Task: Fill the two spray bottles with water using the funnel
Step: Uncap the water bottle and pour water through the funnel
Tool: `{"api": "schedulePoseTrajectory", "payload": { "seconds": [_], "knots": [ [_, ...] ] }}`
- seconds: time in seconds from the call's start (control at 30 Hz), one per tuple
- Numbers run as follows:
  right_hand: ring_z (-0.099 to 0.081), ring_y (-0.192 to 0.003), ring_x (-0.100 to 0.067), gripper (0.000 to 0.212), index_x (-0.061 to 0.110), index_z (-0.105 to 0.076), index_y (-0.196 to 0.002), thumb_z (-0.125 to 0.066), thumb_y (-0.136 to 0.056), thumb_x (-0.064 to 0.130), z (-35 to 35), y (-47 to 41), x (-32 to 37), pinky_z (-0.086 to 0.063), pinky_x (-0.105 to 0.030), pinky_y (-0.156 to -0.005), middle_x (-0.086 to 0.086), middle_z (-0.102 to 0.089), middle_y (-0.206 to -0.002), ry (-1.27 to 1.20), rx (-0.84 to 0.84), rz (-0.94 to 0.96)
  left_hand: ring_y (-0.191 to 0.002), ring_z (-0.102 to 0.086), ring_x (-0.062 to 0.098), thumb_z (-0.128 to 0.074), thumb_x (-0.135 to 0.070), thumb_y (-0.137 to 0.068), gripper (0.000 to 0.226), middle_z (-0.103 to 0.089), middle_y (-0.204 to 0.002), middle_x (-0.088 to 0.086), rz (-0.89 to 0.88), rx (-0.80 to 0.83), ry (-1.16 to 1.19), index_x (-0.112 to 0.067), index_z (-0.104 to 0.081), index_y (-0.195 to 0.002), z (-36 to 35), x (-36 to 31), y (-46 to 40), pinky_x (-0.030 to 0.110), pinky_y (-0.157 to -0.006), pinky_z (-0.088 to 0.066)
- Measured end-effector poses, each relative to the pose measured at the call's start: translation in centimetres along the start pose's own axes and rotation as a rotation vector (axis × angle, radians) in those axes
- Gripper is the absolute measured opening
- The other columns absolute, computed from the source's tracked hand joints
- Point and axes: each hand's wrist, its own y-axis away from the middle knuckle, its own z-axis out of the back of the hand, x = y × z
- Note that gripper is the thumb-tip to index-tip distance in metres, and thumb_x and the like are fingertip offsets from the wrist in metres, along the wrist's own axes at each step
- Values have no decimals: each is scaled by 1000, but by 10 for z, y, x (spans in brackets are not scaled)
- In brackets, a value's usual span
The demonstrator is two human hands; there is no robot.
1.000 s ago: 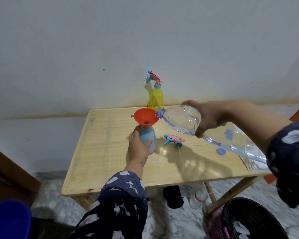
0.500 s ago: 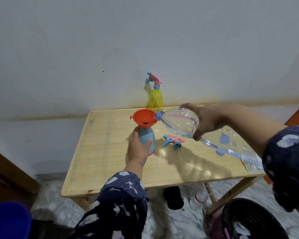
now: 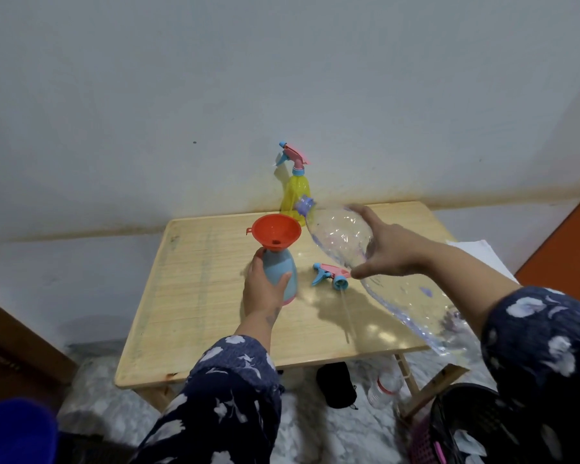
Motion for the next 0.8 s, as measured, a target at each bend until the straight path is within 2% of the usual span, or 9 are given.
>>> {"api": "schedulePoseTrajectory", "payload": {
  "seconds": [0.13, 0.23, 0.43, 0.53, 0.6, 0.8],
  "knots": [
    [-66, -78, -28, 108, 46, -7, -142, -82, -67, 25, 0, 1, -19, -53, -37, -78, -16, -69, -81, -206, -180, 12, -122, -52, 24, -74, -22, -83, 70, -52, -137, 1, 2, -2, 2, -21, -38, -143, -1, 1, -2, 43, -100, -46],
    [-65, -84, -33, 107, 47, -7, -140, -82, -67, 26, 2, -1, -40, -54, -43, -83, -20, -65, -99, -427, -384, -26, -123, -51, 24, -74, -24, -84, 71, -51, -138, 0, 10, -4, -10, -21, -37, -144, -2, 4, -3, 44, -101, -46],
    [-61, -103, -25, 110, 34, 5, -148, -78, -77, 26, 4, -21, -58, -47, -34, -88, 1, -50, -123, -578, -705, -48, -123, -51, 26, -74, -24, -84, 68, -51, -136, 1, 36, -31, -35, -24, -37, -142, -8, 10, -6, 44, -97, -48],
    [-59, -112, -26, 110, 30, 3, -149, -79, -76, 23, -1, -34, -63, -45, -32, -89, 6, -47, -129, -592, -794, -25, -121, -52, 27, -74, -26, -84, 69, -51, -136, 3, 34, -37, -44, -24, -37, -142, -9, 12, -6, 44, -96, -49],
    [-59, -114, -28, 111, 29, 0, -150, -81, -74, 24, -5, -43, -70, -47, -35, -91, 14, -43, -128, -604, -836, -14, -119, -53, 26, -74, -27, -84, 68, -52, -133, 3, 34, -38, -29, -24, -38, -142, -9, 13, -6, 43, -93, -50],
    [-59, -109, -24, 110, 33, -3, -148, -83, -72, 31, -13, -60, -86, -47, -33, -89, -2, -52, -120, -672, -906, -51, -113, -55, 27, -74, -24, -84, 66, -56, -128, 3, 26, -52, -16, -22, -40, -140, -10, 15, -5, 36, -84, -47]
  ]
}}
